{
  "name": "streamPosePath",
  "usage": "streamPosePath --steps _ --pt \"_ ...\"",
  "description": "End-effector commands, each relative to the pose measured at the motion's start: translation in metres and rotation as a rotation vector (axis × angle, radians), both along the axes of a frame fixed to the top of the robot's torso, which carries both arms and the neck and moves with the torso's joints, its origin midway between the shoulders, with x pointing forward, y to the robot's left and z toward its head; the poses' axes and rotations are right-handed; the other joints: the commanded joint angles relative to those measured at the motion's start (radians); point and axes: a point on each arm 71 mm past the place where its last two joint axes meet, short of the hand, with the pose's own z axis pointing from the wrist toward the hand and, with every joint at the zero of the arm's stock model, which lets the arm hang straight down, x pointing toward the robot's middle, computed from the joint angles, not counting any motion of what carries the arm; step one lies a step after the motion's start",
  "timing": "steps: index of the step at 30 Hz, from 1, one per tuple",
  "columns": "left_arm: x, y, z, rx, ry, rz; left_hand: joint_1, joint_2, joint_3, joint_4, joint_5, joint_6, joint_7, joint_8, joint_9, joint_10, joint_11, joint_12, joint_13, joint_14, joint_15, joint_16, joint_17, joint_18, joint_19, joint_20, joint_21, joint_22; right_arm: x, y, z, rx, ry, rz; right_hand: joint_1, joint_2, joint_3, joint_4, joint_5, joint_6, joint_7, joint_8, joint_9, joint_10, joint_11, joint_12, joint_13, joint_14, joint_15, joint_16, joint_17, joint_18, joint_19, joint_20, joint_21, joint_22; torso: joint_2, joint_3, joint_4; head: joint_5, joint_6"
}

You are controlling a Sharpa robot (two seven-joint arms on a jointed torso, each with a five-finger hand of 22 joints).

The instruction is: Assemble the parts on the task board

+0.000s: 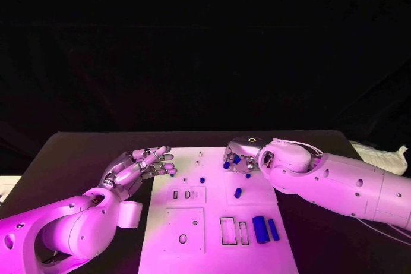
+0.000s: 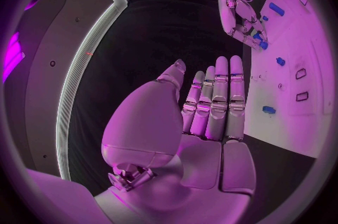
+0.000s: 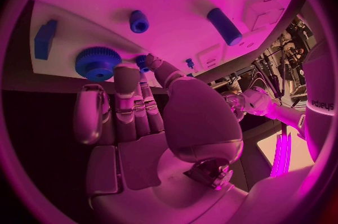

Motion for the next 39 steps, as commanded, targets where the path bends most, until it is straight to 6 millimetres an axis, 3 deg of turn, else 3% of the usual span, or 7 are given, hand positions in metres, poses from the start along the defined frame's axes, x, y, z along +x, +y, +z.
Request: streamPosePath --steps 1,16,24,28,34,39 --pt "-0.001 -0.003 0.002 -0.016 -0.002 -0.025 -0.008 -0.005 -0.004 0.000 -0.001 0.000 0.008 -0.005 -0.001 -0.001 0.006 -0.007 -0.001 0.004 0.000 -0.007 0.002 0.010 0.009 0.000 0.004 0.001 0.000 0.001 -0.001 -0.023 0.000 0.003 0.001 0.007 0.001 0.009 -0.002 0.007 0.000 -0.002 0.001 0.009 -0.001 -0.002 0.001 0.006 0.008 0.007 0.004 -0.011 0.004 0.002 0.003 0.004 0.002 -0.0004 0.0016 -0.001 -0.001" --pt "-0.002 -0.004 0.003 -0.015 0.004 -0.033 -0.004 -0.004 -0.003 -0.003 0.000 0.000 0.008 -0.007 -0.001 -0.001 0.006 -0.010 -0.001 0.006 0.000 -0.008 0.004 0.010 0.010 0.000 0.004 0.001 0.004 0.002 -0.001 -0.015 0.007 -0.009 0.003 0.022 0.011 0.036 -0.007 0.023 -0.002 0.002 0.003 0.027 -0.005 0.000 0.002 0.009 0.006 0.053 0.047 -0.015 0.017 0.002 0.019 0.031 0.005 -0.0011 0.0076 -0.008 -0.001" --pt "-0.003 -0.005 0.003 -0.015 0.008 -0.038 -0.001 -0.002 -0.002 -0.006 0.000 -0.001 0.008 -0.010 -0.001 -0.002 0.007 -0.013 -0.001 0.007 0.000 -0.010 0.007 0.010 0.011 0.000 0.004 0.001 0.004 0.004 -0.001 -0.004 0.005 -0.005 0.031 0.039 0.040 0.054 -0.052 0.065 -0.015 0.014 0.014 0.063 -0.017 0.001 0.003 0.007 -0.003 0.091 0.074 -0.020 0.031 -0.005 0.034 0.059 0.006 -0.0008 0.0088 -0.004 -0.005" --pt "-0.003 -0.005 0.003 -0.013 0.010 -0.038 0.003 -0.001 -0.001 -0.010 0.000 -0.002 0.010 -0.012 -0.001 -0.004 0.007 -0.017 -0.002 0.007 0.000 -0.012 0.009 0.010 0.011 -0.001 0.004 0.001 0.004 0.005 0.003 0.030 -0.037 -0.006 0.058 0.055 0.068 0.054 -0.080 0.088 -0.018 0.023 0.024 0.090 -0.023 0.003 0.004 0.008 -0.008 0.113 0.095 -0.025 0.045 -0.010 0.046 0.083 0.007 -0.0007 0.0091 -0.008 -0.006" --pt "-0.003 -0.005 0.003 -0.009 0.011 -0.032 0.006 -0.001 0.000 -0.014 0.000 -0.005 0.013 -0.016 -0.001 -0.008 0.010 -0.022 -0.002 0.008 0.001 -0.014 0.013 0.009 0.011 0.000 0.005 0.001 0.001 0.009 0.015 0.137 -0.150 0.005 0.079 0.057 0.095 0.052 -0.082 0.097 -0.013 0.023 0.032 0.107 -0.024 0.001 0.004 0.002 -0.009 0.114 0.087 -0.026 0.047 -0.012 0.050 0.088 0.007 -0.0001 0.0100 -0.007 -0.004" --pt "-0.002 -0.005 0.003 -0.009 0.010 -0.030 0.008 -0.001 -0.001 -0.018 0.000 -0.013 0.017 -0.022 -0.002 -0.015 0.013 -0.026 -0.003 0.009 0.003 -0.016 0.017 0.009 0.012 0.000 0.005 0.001 0.000 0.012 0.020 0.187 -0.194 0.000 0.084 0.056 0.104 0.051 -0.081 0.097 -0.011 0.022 0.035 0.109 -0.023 -0.001 0.004 0.001 -0.008 0.118 0.090 -0.026 0.046 -0.012 0.051 0.089 0.008 -0.0019 0.0134 -0.010 -0.001"
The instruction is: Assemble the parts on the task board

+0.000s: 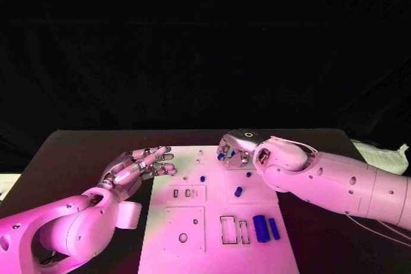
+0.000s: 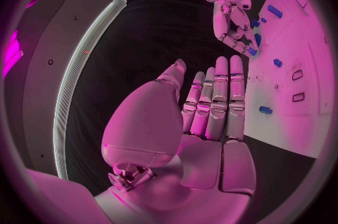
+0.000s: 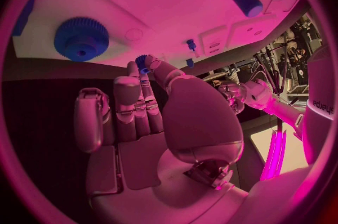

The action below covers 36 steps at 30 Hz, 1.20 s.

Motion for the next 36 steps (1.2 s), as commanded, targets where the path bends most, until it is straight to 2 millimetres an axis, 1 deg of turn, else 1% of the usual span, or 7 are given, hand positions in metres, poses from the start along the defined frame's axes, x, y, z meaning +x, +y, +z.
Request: streamPosePath --steps 1,5,12,17,24,32,36 --pt "0.000 -0.002 0.001 -0.009 -0.005 -0.011 0.008 -0.001 0.001 -0.005 0.000 0.000 0.005 -0.003 -0.001 -0.004 0.002 -0.004 -0.002 0.005 -0.001 -0.004 0.001 0.009 0.005 0.000 0.005 0.001 0.000 0.002 0.008 0.079 -0.082 -0.009 0.033 0.021 0.008 0.000 0.004 0.010 -0.001 0.001 0.021 0.008 0.003 0.002 0.002 0.001 -0.008 0.006 0.002 -0.011 0.006 -0.003 0.004 0.002 0.001 -0.0017 0.0030 -0.002 0.003" --pt "0.001 -0.003 0.001 -0.010 -0.006 -0.013 0.008 -0.001 0.001 -0.005 0.000 0.000 0.005 -0.003 -0.001 -0.004 0.002 -0.004 -0.002 0.005 -0.001 -0.004 0.001 0.009 0.005 0.000 0.005 0.001 0.001 0.006 0.009 0.094 -0.092 -0.015 0.033 0.019 0.010 0.001 0.000 0.010 0.000 0.001 0.022 0.007 0.003 0.001 0.001 0.001 -0.007 0.008 0.003 -0.011 0.006 -0.003 0.005 0.002 0.003 -0.0028 0.0035 -0.005 0.008" --pt "0.000 -0.004 0.002 -0.013 -0.007 -0.017 0.008 -0.001 0.001 -0.006 0.000 -0.001 0.005 -0.004 -0.001 -0.005 0.003 -0.004 -0.002 0.006 -0.001 -0.004 0.002 0.009 0.005 0.000 0.005 0.001 0.005 0.016 0.009 0.097 -0.092 -0.011 0.035 0.014 0.016 0.002 -0.004 0.008 0.002 -0.002 0.024 0.004 0.005 0.000 0.001 0.000 -0.006 0.011 0.004 -0.011 0.006 -0.002 0.006 0.004 0.004 -0.0018 0.0056 -0.010 0.007" --pt "-0.001 -0.005 0.002 -0.015 -0.007 -0.022 0.008 -0.001 0.001 -0.006 0.000 -0.001 0.005 -0.004 -0.001 -0.005 0.003 -0.004 -0.002 0.006 -0.001 -0.004 0.002 0.009 0.005 0.000 0.005 0.001 0.010 0.023 0.009 0.088 -0.086 -0.008 0.034 0.011 0.018 0.003 -0.006 0.006 0.003 -0.004 0.025 0.002 0.006 0.000 0.000 0.000 -0.005 0.014 0.007 -0.011 0.007 -0.002 0.007 0.005 0.009 -0.0043 0.0118 -0.015 0.009" --pt "-0.001 -0.007 0.002 -0.016 -0.007 -0.024 0.008 -0.001 0.001 -0.006 0.000 -0.001 0.005 -0.005 -0.001 -0.006 0.003 -0.004 -0.002 0.006 0.000 -0.004 0.002 0.009 0.004 0.000 0.005 0.001 0.014 0.031 0.007 0.070 -0.070 0.003 0.034 0.007 0.019 0.004 -0.008 0.005 0.004 -0.005 0.025 0.000 0.007 -0.001 0.000 0.000 -0.005 0.017 0.010 -0.012 0.007 -0.001 0.007 0.007 0.015 -0.0093 0.0162 -0.019 0.009" --pt "0.001 -0.008 0.001 -0.017 -0.007 -0.024 0.008 0.000 0.001 -0.006 0.000 -0.001 0.005 -0.005 -0.001 -0.006 0.003 -0.004 -0.002 0.006 0.000 -0.005 0.003 0.009 0.004 0.000 0.005 0.001 0.018 0.038 0.006 0.053 -0.061 0.004 0.032 0.005 0.020 0.005 -0.009 0.005 0.004 -0.006 0.026 -0.002 0.008 -0.001 0.000 0.001 -0.004 0.020 0.012 -0.012 0.007 -0.001 0.008 0.007 0.020 -0.0116 0.0195 -0.023 0.009" --pt "0.001 -0.008 0.001 -0.017 -0.008 -0.026 0.008 0.000 0.001 -0.006 0.000 -0.001 0.005 -0.005 -0.001 -0.006 0.003 -0.004 -0.002 0.006 0.000 -0.005 0.003 0.009 0.004 0.000 0.005 0.001 0.021 0.038 0.005 0.037 -0.051 -0.006 0.030 0.003 0.020 0.008 -0.011 0.004 0.005 -0.007 0.027 -0.003 0.008 0.000 0.000 0.001 -0.003 0.022 0.013 -0.012 0.007 0.000 0.008 0.008 0.023 -0.0116 0.0204 -0.022 0.009"
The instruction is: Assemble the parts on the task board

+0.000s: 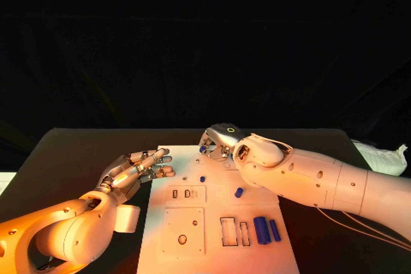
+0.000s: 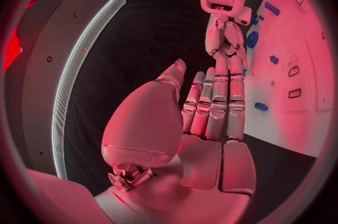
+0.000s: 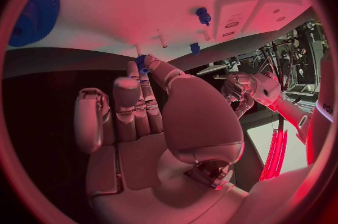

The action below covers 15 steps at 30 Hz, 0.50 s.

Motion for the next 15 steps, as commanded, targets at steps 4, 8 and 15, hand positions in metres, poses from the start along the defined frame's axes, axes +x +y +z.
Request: streamPosePath --steps 4,8,15 --pt "-0.0004 -0.0024 0.0016 -0.013 -0.008 -0.016 0.008 0.000 0.001 -0.006 0.000 -0.001 0.005 -0.005 -0.001 -0.006 0.003 -0.004 -0.001 0.006 0.000 -0.005 0.002 0.009 0.005 0.000 0.005 0.001 0.0040 0.0021 -0.0029 -0.044 0.025 -0.011 0.021 0.010 0.005 0.004 -0.001 0.001 0.002 0.002 0.026 -0.006 0.004 0.004 0.001 0.000 -0.003 0.007 0.000 -0.012 0.008 0.000 0.004 0.006 0.005 -0.0006 0.0021 0.002 0.000" --pt "-0.0003 -0.0025 0.0016 -0.013 -0.007 -0.017 0.008 0.000 0.001 -0.006 0.000 -0.001 0.005 -0.005 -0.001 -0.006 0.003 -0.004 -0.001 0.006 0.000 -0.005 0.002 0.009 0.005 0.000 0.005 0.001 0.0049 0.0033 -0.0032 -0.049 0.023 -0.018 0.020 0.009 0.005 0.006 -0.003 0.000 0.002 0.001 0.026 -0.007 0.004 0.004 0.001 0.000 -0.003 0.006 -0.003 -0.012 0.007 0.001 0.004 0.005 0.004 -0.0007 0.0033 0.002 -0.001" --pt "-0.0004 -0.0026 0.0016 -0.014 -0.006 -0.018 0.008 0.000 0.001 -0.006 0.000 -0.001 0.005 -0.005 -0.001 -0.006 0.003 -0.004 -0.001 0.006 0.000 -0.005 0.002 0.009 0.005 0.000 0.005 0.001 0.0063 0.0046 -0.0037 -0.055 0.019 -0.030 0.020 0.006 0.007 0.007 0.000 -0.002 0.002 -0.001 0.027 -0.010 0.004 0.004 0.001 -0.002 -0.002 0.002 -0.011 -0.011 0.005 0.001 0.003 0.002 0.004 -0.0011 0.0015 0.002 -0.001"
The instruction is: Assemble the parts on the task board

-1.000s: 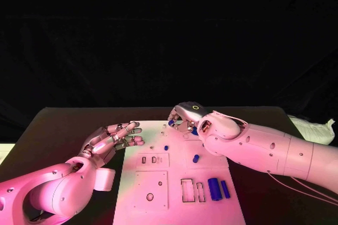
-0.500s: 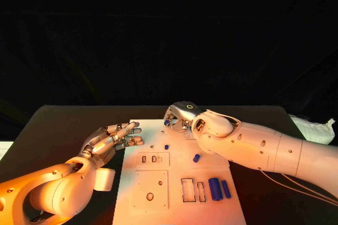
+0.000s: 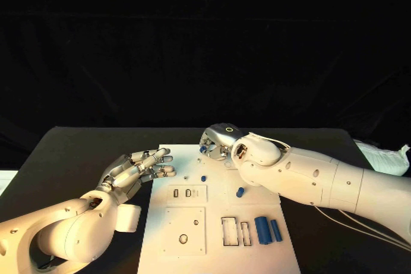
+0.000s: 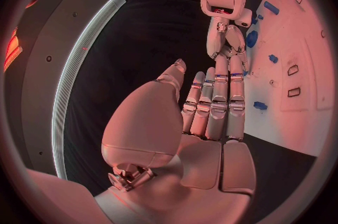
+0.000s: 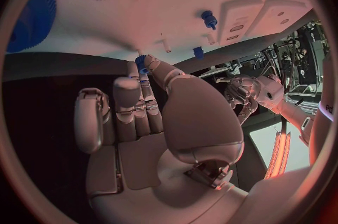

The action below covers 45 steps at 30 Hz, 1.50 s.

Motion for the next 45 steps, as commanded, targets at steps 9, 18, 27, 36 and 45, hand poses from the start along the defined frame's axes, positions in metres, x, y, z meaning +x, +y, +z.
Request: streamPosePath --steps 9,18,27,36,45 --pt "-0.001 -0.003 0.002 -0.015 -0.006 -0.021 0.008 0.000 0.001 -0.006 0.000 -0.001 0.005 -0.005 -0.001 -0.006 0.003 -0.004 -0.001 0.006 0.000 -0.005 0.001 0.009 0.005 0.000 0.005 0.001 0.003 0.004 -0.004 -0.034 0.008 -0.025 0.011 -0.008 0.012 0.017 0.003 -0.015 0.006 -0.012 0.021 -0.031 0.007 0.002 -0.001 -0.013 0.003 -0.016 -0.032 -0.006 -0.012 0.006 -0.006 -0.019 0.002 -0.0007 0.0005 -0.001 0.001" --pt "-0.001 -0.004 0.002 -0.017 -0.005 -0.027 0.009 0.001 0.001 -0.007 0.000 -0.001 0.005 -0.006 -0.001 -0.007 0.003 -0.004 -0.001 0.006 0.000 -0.006 0.003 0.009 0.004 0.001 0.005 0.001 0.006 0.007 -0.006 -0.036 0.018 -0.036 -0.022 -0.049 0.011 0.055 -0.012 -0.091 0.023 -0.017 0.003 -0.111 0.027 0.002 -0.003 -0.033 0.020 -0.059 -0.103 0.005 -0.054 0.021 -0.032 -0.074 0.003 -0.0016 0.0017 0.001 0.001" --pt "-0.001 -0.004 0.002 -0.018 -0.005 -0.029 0.009 0.001 0.001 -0.007 0.000 -0.001 0.005 -0.006 -0.001 -0.007 0.003 -0.004 -0.001 0.006 0.000 -0.006 0.003 0.009 0.004 0.001 0.005 0.001 0.005 0.005 -0.006 -0.033 0.018 -0.041 -0.008 -0.071 -0.023 0.073 -0.021 -0.166 0.040 -0.016 -0.023 -0.220 0.048 0.003 -0.002 -0.046 0.036 -0.101 -0.170 0.017 -0.088 0.037 -0.062 -0.127 0.003 -0.0011 0.0010 0.001 0.003" --pt "0.000 -0.003 0.001 -0.016 -0.004 -0.026 0.009 0.001 0.001 -0.008 0.000 -0.002 0.005 -0.006 -0.001 -0.007 0.003 -0.004 -0.002 0.006 0.000 -0.006 0.003 0.009 0.004 0.001 0.005 0.001 -0.009 -0.020 0.005 0.032 0.027 -0.058 -0.014 -0.076 -0.058 0.099 -0.043 -0.157 0.041 -0.012 -0.022 -0.197 0.046 0.014 0.001 -0.046 0.036 -0.108 -0.185 0.019 -0.093 0.039 -0.069 -0.138 0.004 -0.0013 0.0000 -0.002 0.009" --pt "0.000 -0.002 0.001 -0.016 -0.004 -0.025 0.009 0.001 0.001 -0.008 0.000 -0.002 0.005 -0.006 -0.001 -0.007 0.003 -0.004 -0.002 0.006 0.000 -0.006 0.003 0.009 0.004 0.001 0.005 0.001 -0.023 -0.080 0.022 0.111 0.157 -0.182 -0.006 -0.127 -0.103 0.117 0.044 -0.171 0.011 -0.013 -0.025 0.144 -0.020 0.181 0.095 0.002 -0.016 0.019 -0.014 -0.008 -0.001 -0.004 -0.009 -0.014 -0.002 0.0006 -0.0133 0.002 0.015"
